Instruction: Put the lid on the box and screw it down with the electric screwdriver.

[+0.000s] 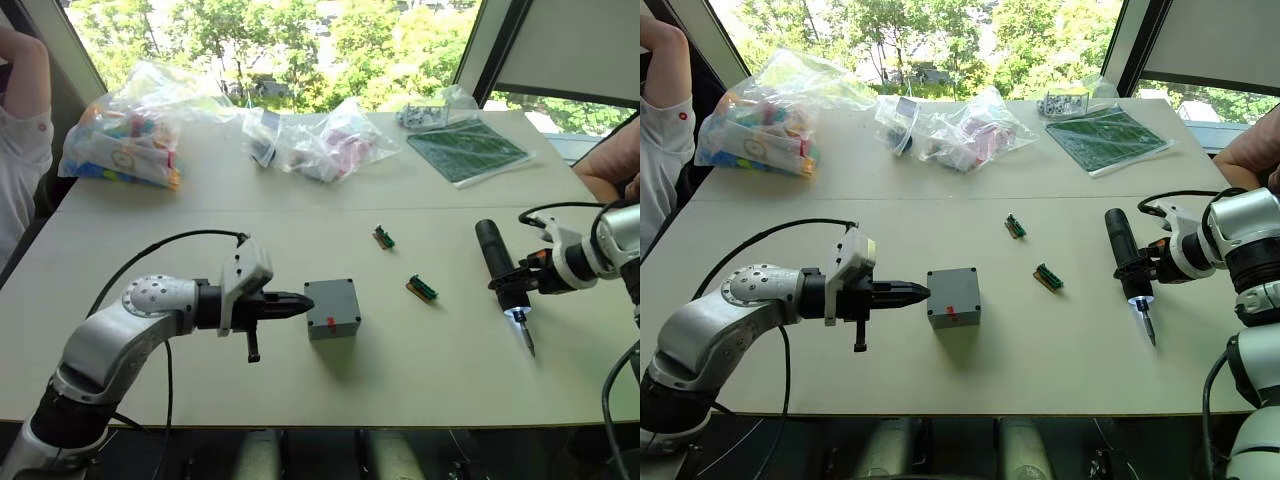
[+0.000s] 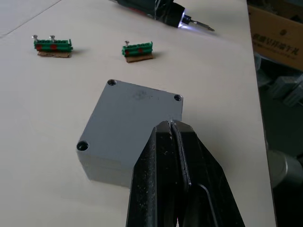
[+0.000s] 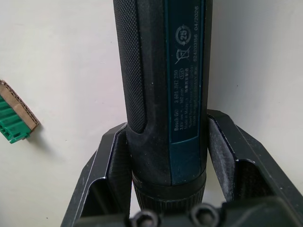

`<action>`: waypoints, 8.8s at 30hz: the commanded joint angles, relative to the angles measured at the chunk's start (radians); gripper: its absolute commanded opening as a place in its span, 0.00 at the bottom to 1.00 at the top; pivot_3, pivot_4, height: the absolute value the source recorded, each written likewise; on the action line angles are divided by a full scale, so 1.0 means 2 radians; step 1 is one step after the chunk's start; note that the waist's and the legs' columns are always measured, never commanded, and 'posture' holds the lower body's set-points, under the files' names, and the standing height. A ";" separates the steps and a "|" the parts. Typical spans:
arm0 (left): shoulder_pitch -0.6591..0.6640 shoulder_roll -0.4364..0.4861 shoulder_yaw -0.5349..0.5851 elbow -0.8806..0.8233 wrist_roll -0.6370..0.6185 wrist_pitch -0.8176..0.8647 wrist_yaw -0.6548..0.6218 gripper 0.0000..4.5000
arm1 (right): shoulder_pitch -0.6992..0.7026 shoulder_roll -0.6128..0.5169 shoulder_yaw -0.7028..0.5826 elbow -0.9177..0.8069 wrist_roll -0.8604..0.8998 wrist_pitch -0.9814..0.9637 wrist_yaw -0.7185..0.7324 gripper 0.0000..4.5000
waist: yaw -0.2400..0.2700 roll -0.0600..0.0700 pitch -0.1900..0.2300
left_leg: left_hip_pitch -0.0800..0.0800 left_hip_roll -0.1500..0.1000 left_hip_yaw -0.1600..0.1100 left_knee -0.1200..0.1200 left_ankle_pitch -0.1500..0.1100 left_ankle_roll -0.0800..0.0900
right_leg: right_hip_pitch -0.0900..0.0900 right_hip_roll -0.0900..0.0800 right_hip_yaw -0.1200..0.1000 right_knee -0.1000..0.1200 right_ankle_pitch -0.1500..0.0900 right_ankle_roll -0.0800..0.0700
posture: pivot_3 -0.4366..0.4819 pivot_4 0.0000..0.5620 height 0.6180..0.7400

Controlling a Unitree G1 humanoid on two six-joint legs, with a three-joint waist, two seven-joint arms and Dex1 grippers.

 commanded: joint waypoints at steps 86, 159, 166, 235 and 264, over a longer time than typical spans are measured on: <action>-0.074 -0.070 -0.090 0.180 0.179 -0.088 -0.022 0.00 | 0.255 0.143 -0.061 -0.525 0.014 -0.263 0.025 1.00 | 0.002 -0.005 0.000 | 0.005 0.000 -0.002 0.000 0.002 -0.004 | 0.005 0.001 -0.001 0.001 0.001 0.001 | 0.48 0.27 1.00; -0.055 -0.021 0.015 0.066 -0.008 0.045 -0.012 0.00 | 0.314 0.177 -0.245 -0.398 0.020 -0.300 -0.134 0.01 | 0.000 -0.006 0.000 | 0.006 0.000 -0.002 0.000 0.002 -0.004 | 0.006 0.000 -0.001 0.001 0.001 0.001 | 0.48 0.27 1.00; -0.052 -0.019 0.021 0.068 -0.011 0.042 -0.016 0.00 | 0.279 0.164 -0.263 -0.423 0.052 -0.275 -0.119 0.01 | 0.000 -0.006 0.000 | 0.006 0.000 -0.002 0.000 0.002 -0.004 | 0.006 0.000 -0.001 0.001 0.001 0.001 | 0.48 0.27 1.00; -0.097 -0.045 -0.027 0.025 -0.010 -0.025 -0.004 0.00 | -0.032 -0.015 -0.041 -0.105 -0.063 0.000 -0.021 0.99 | -0.013 -0.009 0.001 | 0.007 0.000 0.000 -0.002 0.002 -0.004 | 0.006 0.000 0.000 -0.001 0.001 0.000 | 0.48 0.27 1.00; -0.016 -0.051 -0.032 -0.043 0.005 -0.021 0.065 0.00 | -0.058 0.100 0.094 0.068 -0.158 -0.086 0.076 0.57 | -0.014 -0.012 0.000 | 0.008 0.000 0.000 -0.001 0.002 -0.004 | 0.007 0.001 0.002 0.001 0.001 0.001 | 0.48 0.27 1.00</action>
